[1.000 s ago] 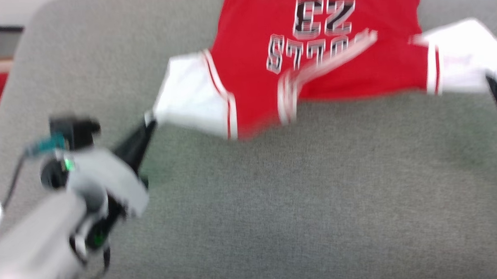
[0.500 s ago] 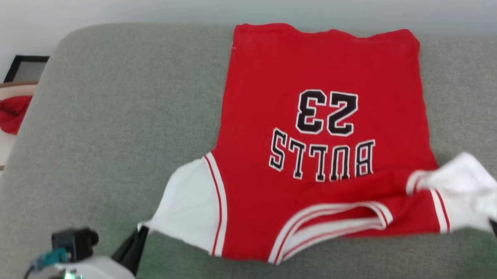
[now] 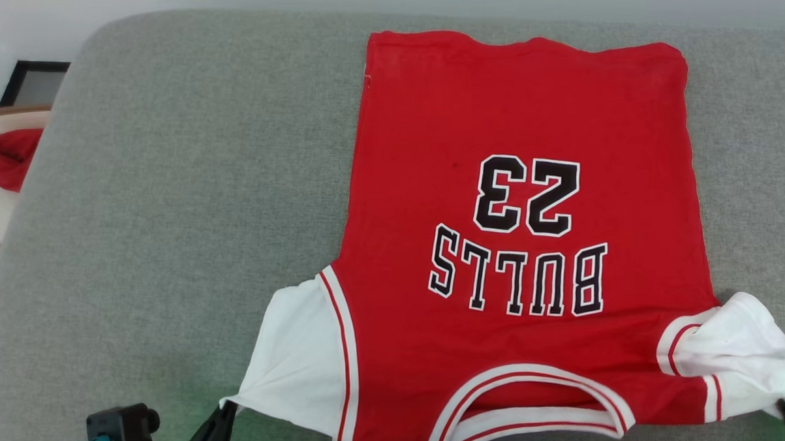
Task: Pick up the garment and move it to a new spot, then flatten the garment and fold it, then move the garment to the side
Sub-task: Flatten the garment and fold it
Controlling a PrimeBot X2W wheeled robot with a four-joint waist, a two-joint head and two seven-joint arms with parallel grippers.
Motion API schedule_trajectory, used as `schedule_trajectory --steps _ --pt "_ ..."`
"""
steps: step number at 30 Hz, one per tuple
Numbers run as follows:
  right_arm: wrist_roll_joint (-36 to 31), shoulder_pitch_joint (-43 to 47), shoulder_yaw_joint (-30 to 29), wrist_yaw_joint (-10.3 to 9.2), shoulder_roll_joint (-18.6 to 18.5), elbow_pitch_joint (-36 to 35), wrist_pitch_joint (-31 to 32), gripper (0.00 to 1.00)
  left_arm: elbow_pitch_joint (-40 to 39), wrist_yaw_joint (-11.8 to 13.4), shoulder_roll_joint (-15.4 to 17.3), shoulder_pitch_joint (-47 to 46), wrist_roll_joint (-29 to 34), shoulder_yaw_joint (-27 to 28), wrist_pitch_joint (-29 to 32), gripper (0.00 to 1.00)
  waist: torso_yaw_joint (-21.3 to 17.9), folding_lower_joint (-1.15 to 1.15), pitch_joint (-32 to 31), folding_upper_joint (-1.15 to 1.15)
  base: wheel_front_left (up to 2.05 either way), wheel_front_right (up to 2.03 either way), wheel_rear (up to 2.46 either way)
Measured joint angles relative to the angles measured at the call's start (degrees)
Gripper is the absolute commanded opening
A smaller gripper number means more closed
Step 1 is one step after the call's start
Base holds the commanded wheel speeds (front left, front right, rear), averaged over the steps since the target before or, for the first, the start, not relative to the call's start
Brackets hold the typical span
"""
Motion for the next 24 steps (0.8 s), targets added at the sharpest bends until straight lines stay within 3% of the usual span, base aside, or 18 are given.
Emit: schedule_trajectory --steps 1,2,3,4,15,24 --pt "0.12 -0.01 0.55 0.0 0.09 -0.09 0.01 0.0 0.19 -0.04 -0.2 -0.01 0.14 0.14 -0.01 0.0 -0.05 0.0 0.14 0.0 0.0 0.0 0.0" --pt "0.37 -0.08 1.07 0.0 0.1 -0.29 0.0 0.42 0.4 -0.08 -0.37 -0.04 0.43 0.22 -0.04 0.0 -0.12 0.0 0.27 0.0 0.0 0.0 0.0" --pt "0.37 -0.14 1.48 -0.01 0.02 -0.56 0.0 0.92 0.58 -0.3 -0.54 -0.13 0.57 0.22 -0.09 0.0 -0.2 0.0 0.36 0.0 0.0 0.0 0.0" --pt "0.37 -0.14 2.11 -0.01 -0.1 -0.98 0.01 1.0 0.69 -0.4 -0.75 -0.3 0.7 0.22 -0.09 0.0 -0.24 0.0 0.44 0.0 0.0 0.0 0.0" --pt "4.01 -0.58 5.14 -0.01 1.09 -11.84 -0.01 1.0 1.49 -1.0 -2.13 -1.26 1.42 0.36 -0.09 0.0 -0.9 0.0 1.11 0.0 0.0 0.0 0.0" --pt "5.17 -10.17 3.91 -0.01 1.9 -14.84 -0.02 1.0 1.75 -1.49 -2.9 -2.26 1.9 0.69 -0.09 0.0 -1.16 0.0 1.46 0.0 0.0 0.0 0.0"
